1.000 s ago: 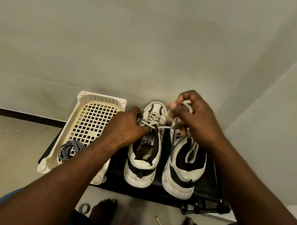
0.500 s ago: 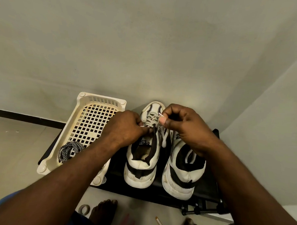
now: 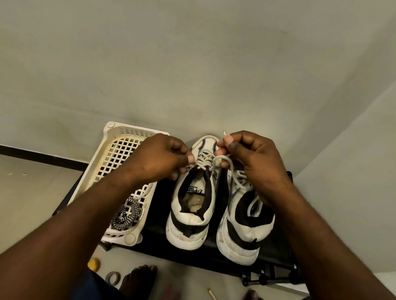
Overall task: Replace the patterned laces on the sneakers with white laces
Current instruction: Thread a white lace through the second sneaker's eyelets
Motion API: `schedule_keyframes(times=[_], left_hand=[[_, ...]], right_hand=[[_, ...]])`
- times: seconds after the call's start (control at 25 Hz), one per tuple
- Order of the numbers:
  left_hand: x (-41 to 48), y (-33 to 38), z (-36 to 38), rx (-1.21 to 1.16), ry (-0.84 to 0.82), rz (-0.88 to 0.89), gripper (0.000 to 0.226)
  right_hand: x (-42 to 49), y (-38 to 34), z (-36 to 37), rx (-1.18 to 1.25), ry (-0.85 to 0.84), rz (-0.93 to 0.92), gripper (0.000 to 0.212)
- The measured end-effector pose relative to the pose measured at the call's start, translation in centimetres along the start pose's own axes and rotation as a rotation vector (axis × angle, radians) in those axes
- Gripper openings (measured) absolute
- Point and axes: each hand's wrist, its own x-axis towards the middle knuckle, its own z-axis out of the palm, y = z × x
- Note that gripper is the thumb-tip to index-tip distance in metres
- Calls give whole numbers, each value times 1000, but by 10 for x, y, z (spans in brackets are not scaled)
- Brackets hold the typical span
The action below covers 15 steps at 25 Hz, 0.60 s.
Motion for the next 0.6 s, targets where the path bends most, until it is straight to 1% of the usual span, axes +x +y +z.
schedule_keyframes(times=[0.12, 0.28, 0.44, 0.52, 0.6], left_hand=[[-7, 6, -4, -328, -47, 38, 11], [-19, 24, -10, -660, -9, 135, 21], [-37, 56, -25, -894, 5, 254, 27], [-48, 79, -40, -1015, -49, 302, 34], [-60, 107, -56, -1056, -98, 340, 39]], right_hand=[[-4, -2, 6, -4, 4, -62, 21], [-14, -15, 10, 86, 24, -116, 18], [-24, -46, 14, 240, 172, -165, 10], [-25, -74, 16, 265, 193, -227, 10], [-25, -106, 16, 270, 186, -304, 14]])
